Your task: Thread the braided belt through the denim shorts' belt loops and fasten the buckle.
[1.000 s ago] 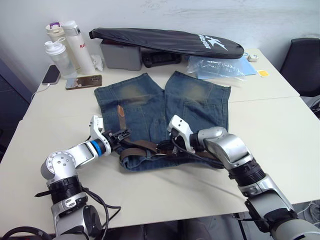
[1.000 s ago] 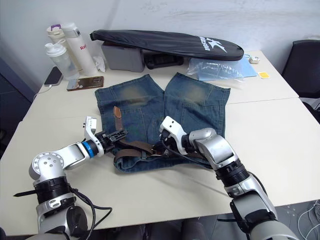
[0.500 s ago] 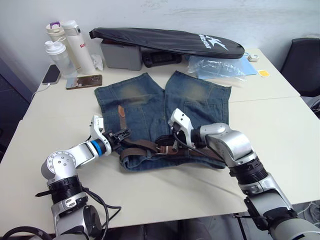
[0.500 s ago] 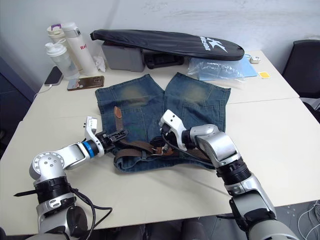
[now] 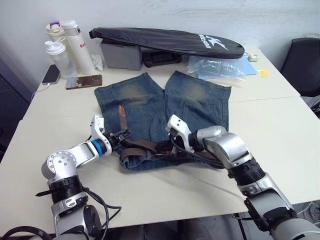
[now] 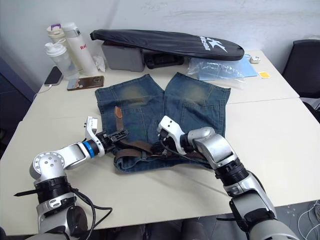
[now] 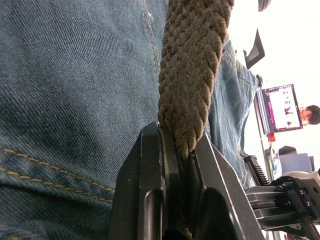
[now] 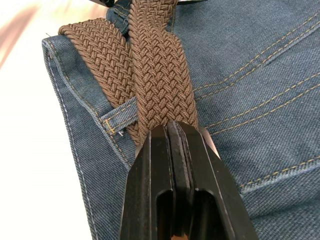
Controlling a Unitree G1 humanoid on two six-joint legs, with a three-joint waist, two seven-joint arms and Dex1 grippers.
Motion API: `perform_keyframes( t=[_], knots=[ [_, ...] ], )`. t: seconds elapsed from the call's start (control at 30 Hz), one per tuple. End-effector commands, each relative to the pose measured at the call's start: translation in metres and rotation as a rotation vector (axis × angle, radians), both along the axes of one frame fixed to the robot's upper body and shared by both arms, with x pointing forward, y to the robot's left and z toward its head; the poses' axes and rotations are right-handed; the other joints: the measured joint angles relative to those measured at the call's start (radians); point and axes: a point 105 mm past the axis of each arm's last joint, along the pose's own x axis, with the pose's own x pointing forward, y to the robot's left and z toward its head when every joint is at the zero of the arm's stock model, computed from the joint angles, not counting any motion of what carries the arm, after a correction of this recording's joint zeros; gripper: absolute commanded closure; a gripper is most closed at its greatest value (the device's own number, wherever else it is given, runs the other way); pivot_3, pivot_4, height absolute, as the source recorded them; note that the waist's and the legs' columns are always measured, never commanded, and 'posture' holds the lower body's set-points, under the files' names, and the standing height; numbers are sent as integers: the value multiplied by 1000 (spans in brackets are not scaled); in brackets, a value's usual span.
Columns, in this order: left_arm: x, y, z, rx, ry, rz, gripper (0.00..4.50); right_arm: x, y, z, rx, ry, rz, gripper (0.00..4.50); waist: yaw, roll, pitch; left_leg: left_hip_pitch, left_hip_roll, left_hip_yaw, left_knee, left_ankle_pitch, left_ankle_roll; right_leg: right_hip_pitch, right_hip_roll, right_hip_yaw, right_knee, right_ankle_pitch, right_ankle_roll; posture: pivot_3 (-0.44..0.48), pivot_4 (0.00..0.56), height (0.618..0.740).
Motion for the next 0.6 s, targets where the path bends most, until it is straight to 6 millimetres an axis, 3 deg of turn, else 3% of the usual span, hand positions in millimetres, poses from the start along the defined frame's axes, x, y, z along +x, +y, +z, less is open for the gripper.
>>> perform_keyframes(
  t=[0.03,0.6],
  knots=[
    [3,-1,14,-10,-54,-5,4500,-1,-3,-7,-14,11,-4,4475,0,0,0,0,0,0,0,0,0,0,0,0,0,0,0,0,150,740],
    [1,-4,12,-14,-51,-12,4500,0,-15,-17,-73,36,-21,4475,1,0,0,0,0,0,0,0,0,1,0,0,-2,0,0,0,150,740]
  ],
)
